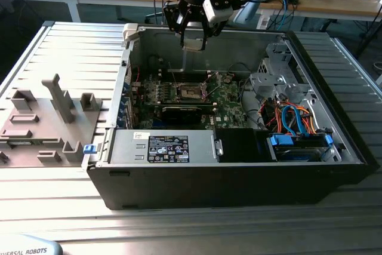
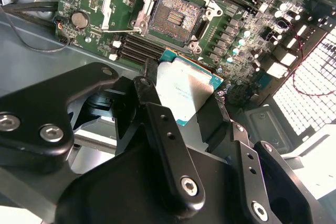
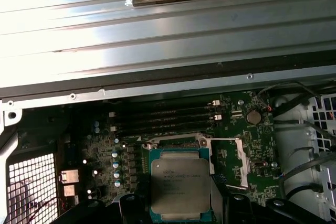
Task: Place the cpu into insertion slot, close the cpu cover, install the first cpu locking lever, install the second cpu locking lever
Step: 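Place the cpu into insertion slot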
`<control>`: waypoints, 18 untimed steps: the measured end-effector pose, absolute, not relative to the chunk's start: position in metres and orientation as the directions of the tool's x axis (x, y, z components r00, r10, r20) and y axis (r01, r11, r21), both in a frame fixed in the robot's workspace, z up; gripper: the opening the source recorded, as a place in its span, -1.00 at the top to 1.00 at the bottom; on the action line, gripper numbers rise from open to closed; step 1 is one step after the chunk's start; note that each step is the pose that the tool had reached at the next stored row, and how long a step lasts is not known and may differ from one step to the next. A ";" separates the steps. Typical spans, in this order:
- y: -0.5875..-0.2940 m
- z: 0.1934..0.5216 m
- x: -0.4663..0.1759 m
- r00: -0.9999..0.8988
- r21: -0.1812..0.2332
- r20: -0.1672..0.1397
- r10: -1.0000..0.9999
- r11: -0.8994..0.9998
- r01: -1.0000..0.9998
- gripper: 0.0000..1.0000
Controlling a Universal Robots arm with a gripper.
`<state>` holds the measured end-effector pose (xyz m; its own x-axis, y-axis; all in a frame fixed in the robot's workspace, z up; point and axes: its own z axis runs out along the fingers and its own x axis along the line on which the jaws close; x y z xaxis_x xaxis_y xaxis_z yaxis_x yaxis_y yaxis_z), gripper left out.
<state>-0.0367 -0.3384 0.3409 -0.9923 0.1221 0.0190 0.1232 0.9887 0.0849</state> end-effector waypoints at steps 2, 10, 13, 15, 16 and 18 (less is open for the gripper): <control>-0.338 0.341 -0.037 -0.991 0.085 0.019 0.129 0.988 0.131 -0.08; -0.338 0.341 -0.037 -0.990 0.085 0.019 0.143 0.986 0.144 -0.08; -0.338 0.341 -0.037 -0.989 0.085 0.019 0.145 0.986 0.146 -0.08; -0.338 0.341 -0.037 -0.989 0.085 0.019 0.147 0.985 0.149 -0.08; -0.338 0.341 -0.037 -0.989 0.085 0.019 0.148 0.985 0.149 -0.08; -0.338 0.341 -0.037 -0.989 0.085 0.019 0.149 0.985 0.150 -0.08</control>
